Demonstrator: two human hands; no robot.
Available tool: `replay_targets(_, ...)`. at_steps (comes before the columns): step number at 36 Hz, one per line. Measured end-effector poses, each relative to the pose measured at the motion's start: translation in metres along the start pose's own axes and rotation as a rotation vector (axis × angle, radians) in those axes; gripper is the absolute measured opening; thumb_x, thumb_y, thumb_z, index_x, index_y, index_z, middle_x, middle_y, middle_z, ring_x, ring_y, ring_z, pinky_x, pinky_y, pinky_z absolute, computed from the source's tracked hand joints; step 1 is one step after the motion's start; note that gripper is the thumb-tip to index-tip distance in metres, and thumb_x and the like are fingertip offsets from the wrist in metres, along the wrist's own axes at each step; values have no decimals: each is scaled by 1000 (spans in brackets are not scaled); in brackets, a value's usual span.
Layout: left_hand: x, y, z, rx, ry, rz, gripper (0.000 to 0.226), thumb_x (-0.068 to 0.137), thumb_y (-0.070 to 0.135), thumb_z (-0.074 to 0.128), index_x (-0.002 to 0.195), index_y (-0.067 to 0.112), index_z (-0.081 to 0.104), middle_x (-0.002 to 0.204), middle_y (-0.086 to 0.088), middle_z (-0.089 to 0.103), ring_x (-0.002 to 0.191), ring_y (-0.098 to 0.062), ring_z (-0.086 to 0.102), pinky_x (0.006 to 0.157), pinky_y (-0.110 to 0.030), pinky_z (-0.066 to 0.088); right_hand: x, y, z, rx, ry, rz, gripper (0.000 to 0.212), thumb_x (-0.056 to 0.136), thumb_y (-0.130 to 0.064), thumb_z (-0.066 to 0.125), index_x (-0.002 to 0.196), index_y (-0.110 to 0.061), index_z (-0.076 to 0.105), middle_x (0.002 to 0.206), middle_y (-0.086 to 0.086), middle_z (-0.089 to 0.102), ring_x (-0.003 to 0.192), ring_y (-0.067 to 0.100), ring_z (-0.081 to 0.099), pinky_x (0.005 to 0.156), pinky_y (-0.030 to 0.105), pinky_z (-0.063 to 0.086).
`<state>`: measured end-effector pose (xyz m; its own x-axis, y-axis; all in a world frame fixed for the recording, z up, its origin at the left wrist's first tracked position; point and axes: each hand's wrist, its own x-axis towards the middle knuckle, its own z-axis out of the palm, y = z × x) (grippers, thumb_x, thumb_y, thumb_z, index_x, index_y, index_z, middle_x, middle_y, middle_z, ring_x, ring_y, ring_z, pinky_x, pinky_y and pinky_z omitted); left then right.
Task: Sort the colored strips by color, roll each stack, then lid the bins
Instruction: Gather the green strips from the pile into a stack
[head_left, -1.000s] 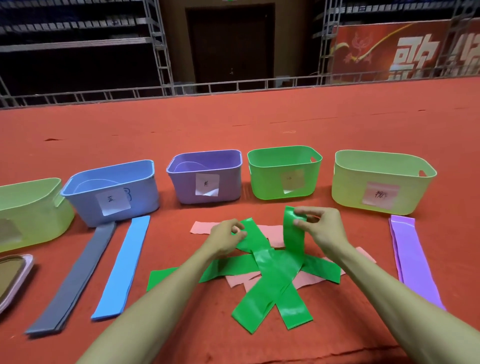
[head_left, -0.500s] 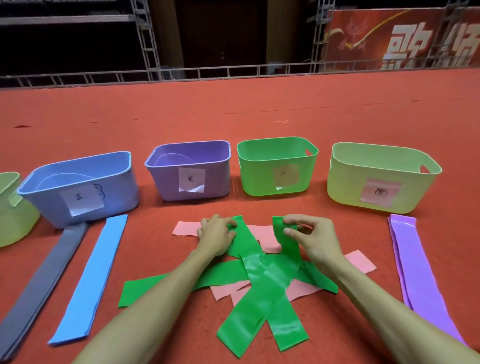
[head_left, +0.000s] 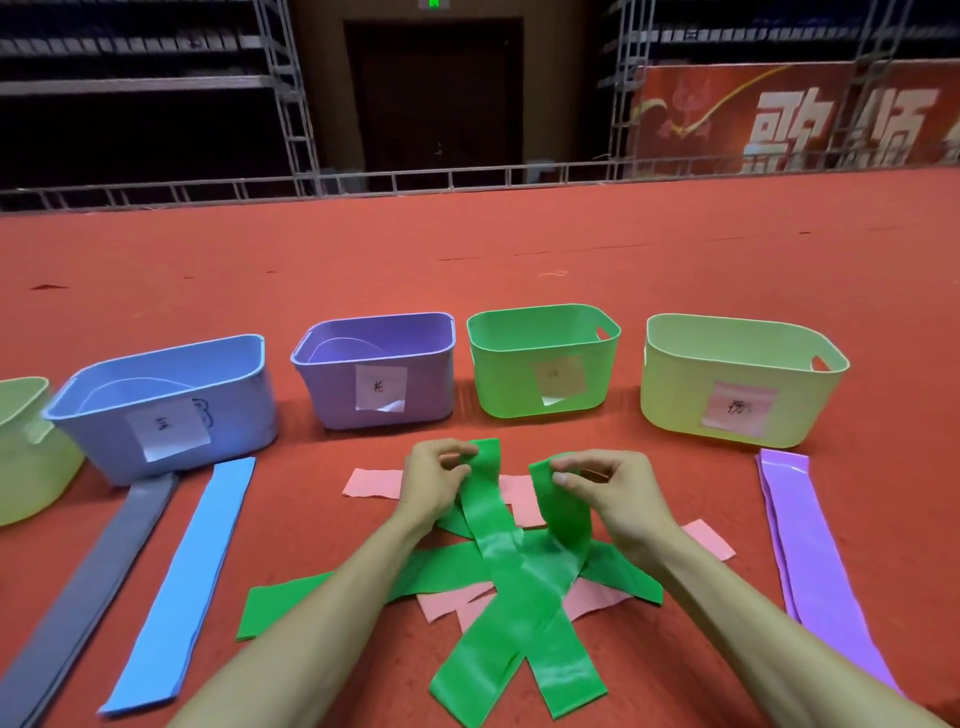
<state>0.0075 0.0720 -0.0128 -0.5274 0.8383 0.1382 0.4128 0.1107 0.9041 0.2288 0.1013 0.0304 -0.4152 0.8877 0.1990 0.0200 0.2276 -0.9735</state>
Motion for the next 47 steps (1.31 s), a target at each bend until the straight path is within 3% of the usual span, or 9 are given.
replay_targets(2,-3,8,-5,-143,26,-35,34,81,-14,60,87,17,71,98,-6,71,93,-17,67,72,-27,57,-2,-5,1,-39,-12,-33,24,75,8,72,75,-16,75,79,-7,74,75,1,67,71,11,50)
replay_targets(9,-21,46,-20,-395,108,-13,30,76,-17,64,95,6,71,94,-8,69,83,-13,64,74,-13,53,-7,-37,6,-110,-51,-177,29,76,13,67,79,-14,74,71,-18,70,70,-7,65,70,8,49)
replay_targets(15,-43,82,-34,-541,104,-1,16,83,-9,63,90,3,72,78,-7,69,73,-13,62,65,-15,51,-14,-73,7,-103,-49,-266,28,77,11,68,82,-15,74,80,-9,71,72,-8,65,72,7,48)
replay_targets(18,-54,97,-42,-485,89,113,27,81,-11,64,79,15,72,80,-6,72,77,-16,64,73,-24,53,-18,-89,10,-92,-42,-312,32,76,9,71,77,-23,73,74,-15,72,73,-3,66,74,12,51)
replay_targets(22,-70,117,-54,-380,75,244,25,80,-8,67,85,16,72,86,-7,74,81,-15,68,81,-37,57,-22,-111,14,-99,-34,-375,27,73,4,75,77,-22,74,76,-6,74,73,8,68,73,23,55)
replay_targets(24,-78,129,-60,-376,73,291,24,80,-8,67,88,14,71,88,-8,74,81,-13,68,78,-34,57,-23,-122,16,-102,-38,-399,27,72,5,76,77,-22,74,75,-7,74,72,8,69,73,23,56)
replay_targets(28,-90,154,-71,-366,91,394,15,80,-11,65,91,0,68,85,-7,71,75,-1,65,68,-14,51,-26,-140,21,-135,-39,-441,31,72,5,76,76,-26,74,75,-9,74,73,11,70,75,25,57)
replay_targets(37,-105,174,-84,-465,56,422,16,84,-13,59,94,-1,64,91,-12,71,79,-8,67,67,-19,54,-31,-163,25,-125,-18,-518,33,72,8,74,76,-25,74,72,-16,72,71,1,68,72,16,54)
replay_targets(47,-113,177,-87,-487,61,423,14,85,-7,62,90,6,65,94,-14,71,84,-14,67,72,-25,55,-32,-165,25,-113,5,-526,38,73,6,74,74,-32,73,75,-11,74,74,9,69,75,26,57)
